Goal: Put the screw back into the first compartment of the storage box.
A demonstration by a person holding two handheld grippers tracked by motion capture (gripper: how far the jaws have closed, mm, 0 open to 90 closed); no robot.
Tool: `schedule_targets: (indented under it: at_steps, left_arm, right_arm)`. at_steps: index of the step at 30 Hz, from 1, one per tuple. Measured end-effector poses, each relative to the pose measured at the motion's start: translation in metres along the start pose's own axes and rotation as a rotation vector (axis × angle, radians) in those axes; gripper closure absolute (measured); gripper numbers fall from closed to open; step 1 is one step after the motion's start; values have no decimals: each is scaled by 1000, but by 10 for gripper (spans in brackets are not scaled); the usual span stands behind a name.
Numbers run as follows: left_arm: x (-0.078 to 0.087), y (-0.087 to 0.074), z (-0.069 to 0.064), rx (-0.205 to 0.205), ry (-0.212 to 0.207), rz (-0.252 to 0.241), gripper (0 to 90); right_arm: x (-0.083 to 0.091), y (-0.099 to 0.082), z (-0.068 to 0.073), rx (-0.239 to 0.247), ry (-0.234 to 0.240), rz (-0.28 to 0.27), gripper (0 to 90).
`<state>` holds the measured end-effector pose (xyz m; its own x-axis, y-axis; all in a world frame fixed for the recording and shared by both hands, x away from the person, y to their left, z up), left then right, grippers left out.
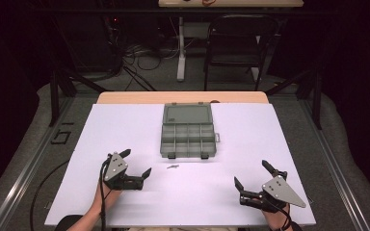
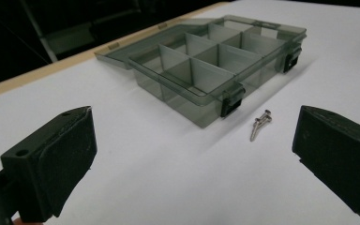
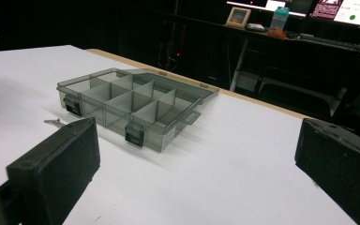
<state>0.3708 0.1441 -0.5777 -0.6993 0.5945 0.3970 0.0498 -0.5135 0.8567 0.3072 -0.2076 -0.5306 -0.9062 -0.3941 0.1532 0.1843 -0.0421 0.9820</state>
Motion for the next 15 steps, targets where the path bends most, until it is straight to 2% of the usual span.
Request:
schedule_targets:
  at_steps: [1,2,3,4,6,7,8,9,15]
  left_arm:
    - [-6,2,-3,1,-30,26,0]
    - [-6,2,-3,1,-30,26,0]
    - [-12,4,-8,-1,-73,47,0]
    - [-12,4,-8,-1,-73,47,0]
    - [-16,6,-12,4,-109,66,1]
    - [-19,7,-14,7,-133,77,1]
    - [-24,7,-18,7,-178,100,20]
    - [-27,7,-20,5,-198,105,42]
    - [-37,10,-25,-12,-238,124,172]
  right_arm:
    - [0,0,0,-1,1,1,0]
    - [0,0,0,-5,4,-1,0]
    - [0,0,0,-8,5,0,0]
    - [0,0,0,-9,7,-2,0]
    - [0,0,0,-10,6,-2,0]
    - [0,0,0,-10,6,-2,0]
    - [0,1,0,-12,8,-8,0]
    - [0,0,0,-11,10,2,0]
    - [0,0,1,-5,13,-2,0]
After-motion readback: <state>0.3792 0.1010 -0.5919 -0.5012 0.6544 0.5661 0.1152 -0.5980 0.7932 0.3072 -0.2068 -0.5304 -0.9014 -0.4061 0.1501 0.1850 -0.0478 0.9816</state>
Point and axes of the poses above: each handheld gripper's, and its own axes: x roughly backward along the jaws, y roughly out of its top, z roughly to its left, the point moved 9 cm from there along -x, roughly forward along the jaws, and after that the axes turned 15 degrees about -x, right-handed, at the moved point
